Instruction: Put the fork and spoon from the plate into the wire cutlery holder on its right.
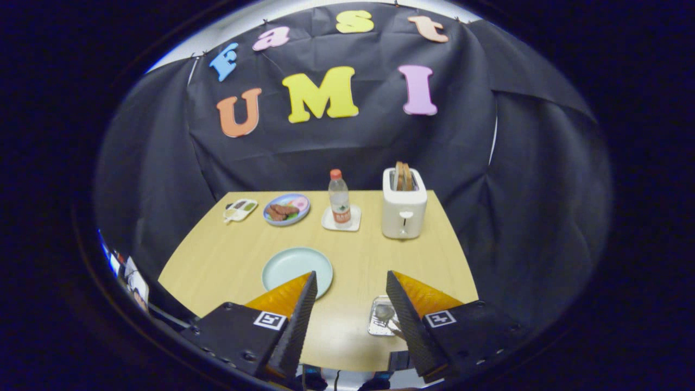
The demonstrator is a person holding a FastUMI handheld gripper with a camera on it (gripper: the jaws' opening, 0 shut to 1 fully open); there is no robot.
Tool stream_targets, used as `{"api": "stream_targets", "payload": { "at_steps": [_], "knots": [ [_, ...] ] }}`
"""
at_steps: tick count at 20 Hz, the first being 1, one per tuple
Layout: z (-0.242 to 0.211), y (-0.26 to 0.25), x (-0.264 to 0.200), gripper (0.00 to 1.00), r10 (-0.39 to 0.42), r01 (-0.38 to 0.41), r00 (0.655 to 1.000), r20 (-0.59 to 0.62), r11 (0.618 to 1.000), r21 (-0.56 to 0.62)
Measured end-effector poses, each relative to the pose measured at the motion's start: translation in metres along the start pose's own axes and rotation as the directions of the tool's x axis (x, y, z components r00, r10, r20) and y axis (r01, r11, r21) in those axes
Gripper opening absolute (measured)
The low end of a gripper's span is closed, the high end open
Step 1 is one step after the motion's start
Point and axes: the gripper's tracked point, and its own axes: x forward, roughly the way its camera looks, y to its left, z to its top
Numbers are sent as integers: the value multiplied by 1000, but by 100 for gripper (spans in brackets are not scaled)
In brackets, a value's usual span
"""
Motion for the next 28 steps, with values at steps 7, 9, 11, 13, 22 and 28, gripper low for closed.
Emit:
{"api": "stream_targets", "payload": {
  "at_steps": [7, 9, 11, 13, 22, 28],
  "knots": [
    [71, 23, -55, 93, -46, 72, 959, 278, 994, -86],
    [81, 32, -67, 96, -46, 75, 942, 332, 994, -75],
    [92, 33, -78, 96, -65, 97, 921, 383, 993, -67],
    [96, 39, -87, 96, -64, 97, 909, 412, 994, -59],
    [93, 43, -90, 96, -61, 90, 905, 421, 995, -49],
    [84, 33, -90, 96, -77, 104, 912, 403, 994, -45]
  ]
}}
